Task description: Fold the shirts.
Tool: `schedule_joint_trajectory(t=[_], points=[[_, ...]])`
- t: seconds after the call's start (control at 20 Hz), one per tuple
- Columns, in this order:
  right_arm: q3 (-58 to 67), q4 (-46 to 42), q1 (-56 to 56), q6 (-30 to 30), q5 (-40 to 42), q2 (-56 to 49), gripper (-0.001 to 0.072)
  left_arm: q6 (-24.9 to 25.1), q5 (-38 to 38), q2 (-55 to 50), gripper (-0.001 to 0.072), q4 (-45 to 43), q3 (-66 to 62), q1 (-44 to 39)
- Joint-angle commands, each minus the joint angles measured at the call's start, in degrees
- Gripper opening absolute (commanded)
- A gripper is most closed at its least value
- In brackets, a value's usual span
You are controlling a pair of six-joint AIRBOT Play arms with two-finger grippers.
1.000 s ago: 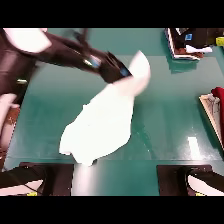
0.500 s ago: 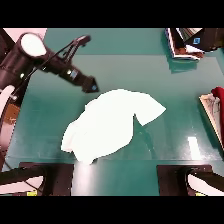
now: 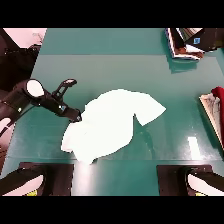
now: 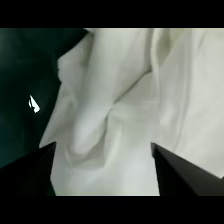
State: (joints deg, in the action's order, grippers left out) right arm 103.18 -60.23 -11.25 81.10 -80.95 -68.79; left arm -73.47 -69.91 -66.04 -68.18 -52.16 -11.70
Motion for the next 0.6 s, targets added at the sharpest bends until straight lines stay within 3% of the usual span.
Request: schedule_joint_trajectory(t=[0.0,0.4,0.5,0.55], points=[[-3.5,0.2,0.0,0.0,-0.1,0.0,0.0015,-0.5,6.7,0.9,0.0713,-2.8,5.6,0.2],[-12.5,0.2,0.0,-0.2,3.3,0.0,0.0015,-0.7,8.0,0.4,0.069,-1.4,10.8,0.2],[-14.4,0.2,0.0,-0.2,4.3,0.0,0.0016,-0.7,8.0,0.4,0.0178,-1.3,10.8,0.2],[-15.3,0.2,0.0,-0.2,4.6,0.0,0.0016,-0.6,8.1,0.4,0.0033,-1.3,10.7,0.2]])
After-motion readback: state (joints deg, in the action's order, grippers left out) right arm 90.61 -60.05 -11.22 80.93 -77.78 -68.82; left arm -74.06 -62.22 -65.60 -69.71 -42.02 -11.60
